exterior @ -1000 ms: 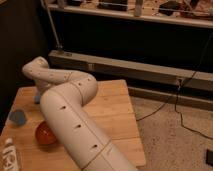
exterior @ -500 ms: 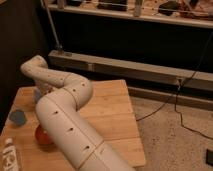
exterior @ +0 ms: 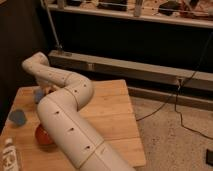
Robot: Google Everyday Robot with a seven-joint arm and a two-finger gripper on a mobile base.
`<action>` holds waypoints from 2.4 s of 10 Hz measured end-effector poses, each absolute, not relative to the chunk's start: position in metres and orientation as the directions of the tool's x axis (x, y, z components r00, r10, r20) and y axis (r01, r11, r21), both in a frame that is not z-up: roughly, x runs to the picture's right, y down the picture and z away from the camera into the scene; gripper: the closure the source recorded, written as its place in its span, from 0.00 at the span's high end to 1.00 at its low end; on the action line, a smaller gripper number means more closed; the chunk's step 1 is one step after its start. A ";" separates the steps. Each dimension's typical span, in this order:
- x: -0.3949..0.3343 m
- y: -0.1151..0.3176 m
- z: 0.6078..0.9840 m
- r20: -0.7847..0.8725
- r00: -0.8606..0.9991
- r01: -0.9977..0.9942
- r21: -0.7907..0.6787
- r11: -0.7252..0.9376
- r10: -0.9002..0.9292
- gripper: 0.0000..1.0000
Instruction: Place the pepper on the white sponge
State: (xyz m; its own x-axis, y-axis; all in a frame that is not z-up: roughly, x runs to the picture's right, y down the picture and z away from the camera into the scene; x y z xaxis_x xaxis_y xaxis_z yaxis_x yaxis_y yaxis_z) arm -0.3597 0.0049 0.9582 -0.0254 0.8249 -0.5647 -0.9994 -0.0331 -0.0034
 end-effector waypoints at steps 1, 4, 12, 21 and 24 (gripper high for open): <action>-0.357 0.008 0.961 -0.571 -0.034 -0.999 0.002 -0.040 0.820 0.65; -0.359 0.014 0.965 -0.581 -0.035 -0.999 -0.013 -0.053 0.813 0.65; -0.367 0.024 0.975 -0.587 -0.002 -0.999 -0.042 -0.033 0.810 0.53; -0.370 0.030 0.971 -0.636 -0.001 -0.998 -0.050 -0.042 0.772 0.00; -0.364 0.022 0.968 -0.639 -0.033 -0.997 -0.032 -0.070 0.768 0.00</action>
State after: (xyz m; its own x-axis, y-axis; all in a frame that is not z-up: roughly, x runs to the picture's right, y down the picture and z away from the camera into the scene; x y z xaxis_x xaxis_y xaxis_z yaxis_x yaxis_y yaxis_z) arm -0.3642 0.0221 0.9677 -0.0332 0.7681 -0.6395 -0.9971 -0.0697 -0.0319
